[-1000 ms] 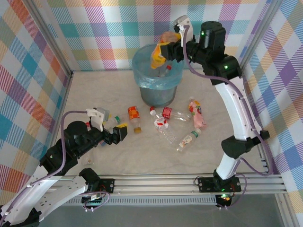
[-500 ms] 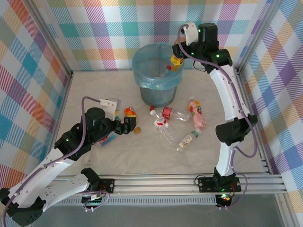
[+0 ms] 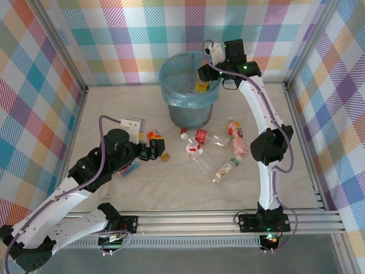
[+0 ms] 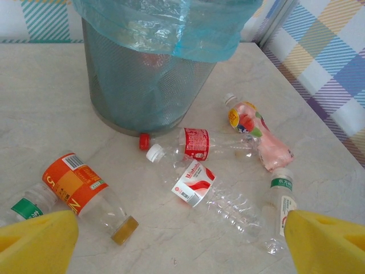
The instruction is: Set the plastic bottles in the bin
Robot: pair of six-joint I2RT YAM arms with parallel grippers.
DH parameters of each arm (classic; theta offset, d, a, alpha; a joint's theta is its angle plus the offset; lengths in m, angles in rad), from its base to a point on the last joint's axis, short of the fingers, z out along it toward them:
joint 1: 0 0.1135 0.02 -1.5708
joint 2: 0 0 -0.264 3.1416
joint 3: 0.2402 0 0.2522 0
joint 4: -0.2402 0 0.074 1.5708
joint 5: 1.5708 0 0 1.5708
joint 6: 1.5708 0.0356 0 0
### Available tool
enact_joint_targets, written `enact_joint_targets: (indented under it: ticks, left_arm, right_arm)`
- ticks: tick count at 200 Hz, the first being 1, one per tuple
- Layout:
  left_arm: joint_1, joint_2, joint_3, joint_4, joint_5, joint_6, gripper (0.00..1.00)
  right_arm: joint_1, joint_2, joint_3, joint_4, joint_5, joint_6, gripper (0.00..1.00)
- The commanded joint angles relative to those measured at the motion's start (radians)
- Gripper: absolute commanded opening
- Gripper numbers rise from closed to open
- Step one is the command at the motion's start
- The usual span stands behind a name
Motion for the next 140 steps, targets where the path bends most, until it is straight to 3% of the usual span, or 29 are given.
enact_joint_targets:
  ticks: [1, 35, 65, 140]
  left_arm:
    - [-0.006, 0.002, 0.006, -0.009, -0.021, -0.017, 0.93]
    - [-0.006, 0.012, 0.003, -0.019, -0.039, -0.019, 0.93]
    - [-0.006, 0.024, 0.006, -0.033, -0.051, -0.024, 0.93]
    - [-0.005, 0.023, 0.035, -0.112, -0.155, -0.059, 0.94]
  right_arm:
    - [0.007, 0.032, 0.036, -0.022, -0.039, -0.023, 0.57]
    - [0.008, 0.092, 0.067, -0.069, -0.048, -0.048, 0.61]
    - [0.017, 0.118, 0.110, -0.102, -0.050, -0.049, 0.69]
    - [0.055, 0.031, 0.186, -0.079, -0.023, -0.040, 0.81]
